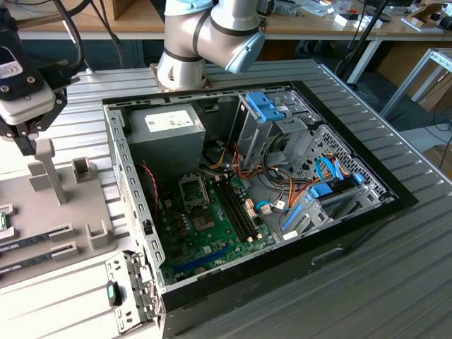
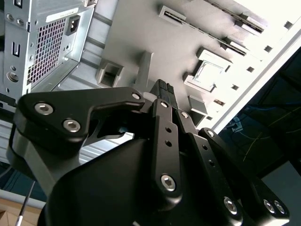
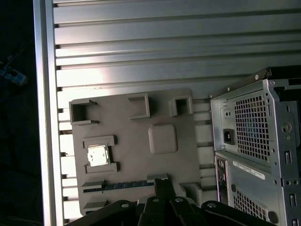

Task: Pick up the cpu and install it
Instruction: 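Reach for the cpu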

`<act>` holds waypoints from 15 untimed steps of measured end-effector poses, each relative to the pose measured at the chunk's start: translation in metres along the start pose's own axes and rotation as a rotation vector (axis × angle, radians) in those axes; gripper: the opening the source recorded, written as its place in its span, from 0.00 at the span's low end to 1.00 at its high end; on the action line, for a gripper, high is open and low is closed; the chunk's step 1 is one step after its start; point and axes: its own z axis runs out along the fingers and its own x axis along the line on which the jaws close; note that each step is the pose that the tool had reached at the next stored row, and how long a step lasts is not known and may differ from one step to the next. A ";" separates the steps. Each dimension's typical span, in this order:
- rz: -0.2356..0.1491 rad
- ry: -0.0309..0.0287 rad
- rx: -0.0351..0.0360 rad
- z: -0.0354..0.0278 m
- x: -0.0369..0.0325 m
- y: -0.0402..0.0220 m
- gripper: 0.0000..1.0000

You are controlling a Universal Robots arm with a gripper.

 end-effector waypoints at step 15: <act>0.000 0.0000 0.0000 0.0013 0.0047 -0.0004 0.11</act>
